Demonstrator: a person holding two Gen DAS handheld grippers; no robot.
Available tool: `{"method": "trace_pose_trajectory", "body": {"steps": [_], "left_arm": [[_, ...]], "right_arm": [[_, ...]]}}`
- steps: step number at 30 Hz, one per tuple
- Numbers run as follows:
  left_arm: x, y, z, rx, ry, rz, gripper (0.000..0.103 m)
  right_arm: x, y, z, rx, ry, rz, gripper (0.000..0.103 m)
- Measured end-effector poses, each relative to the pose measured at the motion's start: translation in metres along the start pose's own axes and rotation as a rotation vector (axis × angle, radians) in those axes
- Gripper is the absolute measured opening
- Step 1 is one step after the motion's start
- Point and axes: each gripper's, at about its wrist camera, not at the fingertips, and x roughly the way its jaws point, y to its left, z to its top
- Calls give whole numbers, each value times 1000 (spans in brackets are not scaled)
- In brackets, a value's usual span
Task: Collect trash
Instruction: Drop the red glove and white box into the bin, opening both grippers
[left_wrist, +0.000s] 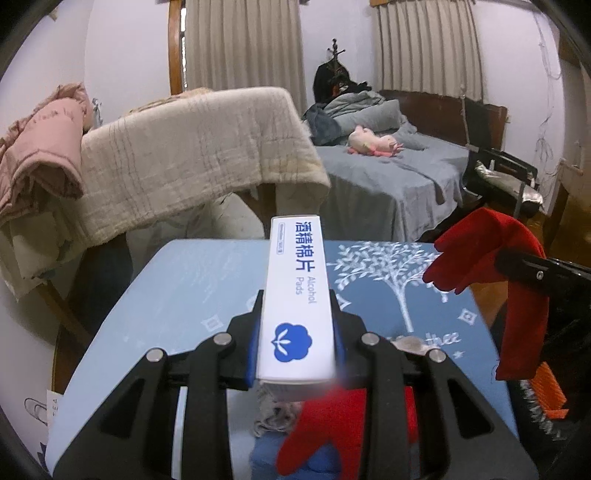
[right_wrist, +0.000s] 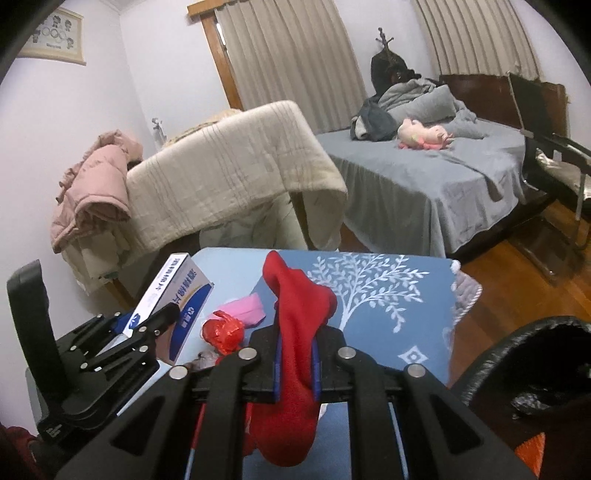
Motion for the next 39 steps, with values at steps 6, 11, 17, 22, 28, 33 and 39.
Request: {"method": "trace_pose_trajectory", "body": {"steps": [6, 11, 17, 22, 28, 33, 39], "left_arm": [[-22, -23, 4, 14, -22, -47, 30], [-35, -47, 2, 31, -28, -100, 30], [-49, -87, -1, 72, -37, -181, 30], [-55, -119, -5, 99, -35, -241, 30], [-57, -158, -9, 141, -33, -315, 30], [-57, -190, -16, 187, -29, -374, 30], [-49, -225, -25, 229, -10, -436, 30]], "right_arm": [[-36, -10, 0, 8, -34, -46, 12], [-67, -24, -4, 7, -62, -110, 12], [-98, -50, -12, 38, -79, -182, 12], [-124, -77, -24, 80, -87, -254, 12], [-150, -108, -38, 124, -98, -329, 12], [-165, -134, -51, 151, -91, -395, 12], [-175, -164, -63, 196, -77, -452, 12]]}}
